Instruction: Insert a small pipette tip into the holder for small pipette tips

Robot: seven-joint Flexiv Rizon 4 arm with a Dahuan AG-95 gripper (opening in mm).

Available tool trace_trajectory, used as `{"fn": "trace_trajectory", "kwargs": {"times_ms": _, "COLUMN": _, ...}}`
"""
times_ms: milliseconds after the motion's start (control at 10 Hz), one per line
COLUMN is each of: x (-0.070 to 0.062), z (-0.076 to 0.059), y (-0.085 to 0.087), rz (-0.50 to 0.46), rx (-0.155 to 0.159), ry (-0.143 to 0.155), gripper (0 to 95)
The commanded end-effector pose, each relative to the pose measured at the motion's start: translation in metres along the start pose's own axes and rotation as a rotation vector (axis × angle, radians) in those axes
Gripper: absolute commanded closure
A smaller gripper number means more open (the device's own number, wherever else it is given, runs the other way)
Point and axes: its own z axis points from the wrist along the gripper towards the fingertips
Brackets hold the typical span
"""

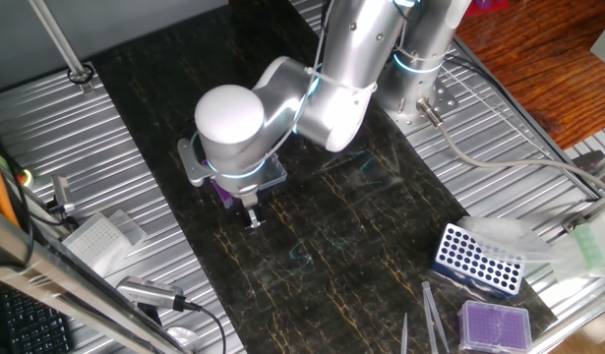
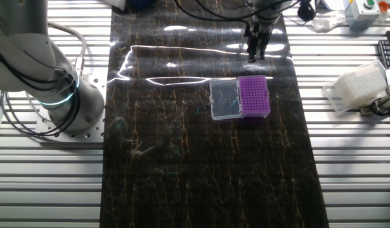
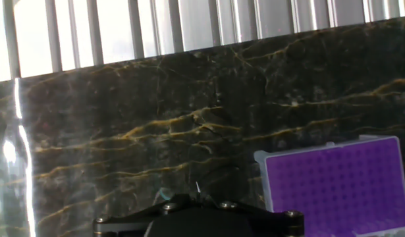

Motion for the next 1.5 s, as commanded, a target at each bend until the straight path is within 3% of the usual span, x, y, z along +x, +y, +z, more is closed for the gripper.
{"fn": "trace_trajectory", "kwargs": {"times_ms": 100, "x": -0.0005, "z": 0.0040, "y": 0.0004, "rz": 0.005, "rx": -0.003, "ry": 0.000, "gripper": 95.0}}
{"fn": "trace_trajectory", "kwargs": {"times_ms": 600, "x": 0.0036, "z": 0.0061, "y": -0.0036, "rz": 0.020, "rx": -0.003, "ry": 0.016, "gripper": 95.0}}
{"fn": "trace_trajectory", "kwargs": {"times_ms": 1500, "x": 0.0069, "z": 0.0077, "y": -0.0048, "rz": -0.059, "rx": -0.015, "ry": 0.018, "gripper": 95.0}}
